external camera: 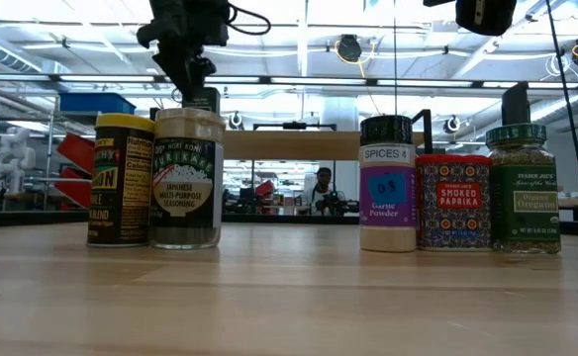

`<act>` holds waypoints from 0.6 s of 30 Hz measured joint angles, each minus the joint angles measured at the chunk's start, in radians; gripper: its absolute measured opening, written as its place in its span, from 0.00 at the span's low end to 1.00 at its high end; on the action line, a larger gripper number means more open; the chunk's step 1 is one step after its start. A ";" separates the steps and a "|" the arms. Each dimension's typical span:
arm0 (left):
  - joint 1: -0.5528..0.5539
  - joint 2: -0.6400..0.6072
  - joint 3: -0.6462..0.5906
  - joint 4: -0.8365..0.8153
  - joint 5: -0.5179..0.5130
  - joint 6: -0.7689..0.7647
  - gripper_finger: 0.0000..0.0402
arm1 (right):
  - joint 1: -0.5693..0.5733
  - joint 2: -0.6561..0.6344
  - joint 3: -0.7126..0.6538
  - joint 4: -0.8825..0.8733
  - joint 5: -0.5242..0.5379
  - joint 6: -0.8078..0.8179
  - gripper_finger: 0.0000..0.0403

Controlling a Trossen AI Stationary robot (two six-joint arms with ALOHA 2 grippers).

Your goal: Shelf spices

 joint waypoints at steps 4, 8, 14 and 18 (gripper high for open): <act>0.000 0.000 0.060 -0.002 -0.006 -0.002 0.57 | 0.000 0.000 0.000 0.000 0.001 0.000 0.03; -0.005 -0.001 0.117 -0.002 -0.006 -0.046 0.57 | 0.000 0.000 0.000 0.000 0.005 -0.001 0.03; -0.035 -0.002 0.152 -0.018 -0.023 -0.124 0.57 | 0.000 0.000 0.000 -0.001 0.005 -0.019 0.03; -0.081 -0.002 0.174 -0.037 -0.078 -0.246 0.57 | -0.006 0.000 0.000 0.000 0.005 -0.011 0.03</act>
